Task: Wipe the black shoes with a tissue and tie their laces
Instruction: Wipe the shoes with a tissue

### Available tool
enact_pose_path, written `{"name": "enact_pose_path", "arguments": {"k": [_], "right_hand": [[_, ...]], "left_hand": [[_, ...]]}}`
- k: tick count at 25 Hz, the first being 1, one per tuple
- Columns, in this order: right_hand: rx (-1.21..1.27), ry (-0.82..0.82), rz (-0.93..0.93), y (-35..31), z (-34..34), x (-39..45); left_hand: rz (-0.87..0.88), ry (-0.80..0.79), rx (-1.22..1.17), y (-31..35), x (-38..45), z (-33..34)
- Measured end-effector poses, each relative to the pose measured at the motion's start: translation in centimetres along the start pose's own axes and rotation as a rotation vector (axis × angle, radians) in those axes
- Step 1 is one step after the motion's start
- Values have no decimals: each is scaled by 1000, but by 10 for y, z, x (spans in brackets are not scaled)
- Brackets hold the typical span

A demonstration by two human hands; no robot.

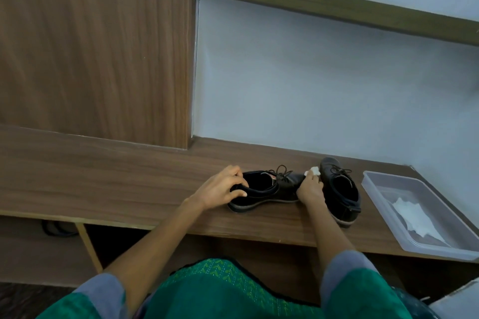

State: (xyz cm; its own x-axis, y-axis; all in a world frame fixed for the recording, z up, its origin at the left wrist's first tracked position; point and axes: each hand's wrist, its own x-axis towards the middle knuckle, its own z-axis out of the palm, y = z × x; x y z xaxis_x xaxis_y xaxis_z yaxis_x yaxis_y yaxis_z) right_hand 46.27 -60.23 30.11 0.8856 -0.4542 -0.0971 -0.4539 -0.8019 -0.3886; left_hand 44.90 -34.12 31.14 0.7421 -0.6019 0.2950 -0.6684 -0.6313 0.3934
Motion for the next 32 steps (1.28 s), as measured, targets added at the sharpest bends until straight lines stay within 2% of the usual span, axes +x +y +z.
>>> {"name": "enact_pose_path", "arguments": {"k": [3,7,11,18,27,30,32], "right_hand": [[260,60,202,-4,7,1],[377,123,306,2,15,-10],[483,175,291,-4,29,-42],[682,119,223,-60,63,-100],[620,79,62,-38,78,-159],[707,254,198,-18,67,-152],[817,290,291,-11,58,-146]], "left_hand": [[-18,17,-19,1,1,2],[-20,54,-49,5,1,7],[-80,57,-123,11,3,6],[-168,84,-96,28,9,8],[-231,104,-42,58,11,12],[-224,140,-220,69,9,15],[-286,229,-408,67,4,20]]}}
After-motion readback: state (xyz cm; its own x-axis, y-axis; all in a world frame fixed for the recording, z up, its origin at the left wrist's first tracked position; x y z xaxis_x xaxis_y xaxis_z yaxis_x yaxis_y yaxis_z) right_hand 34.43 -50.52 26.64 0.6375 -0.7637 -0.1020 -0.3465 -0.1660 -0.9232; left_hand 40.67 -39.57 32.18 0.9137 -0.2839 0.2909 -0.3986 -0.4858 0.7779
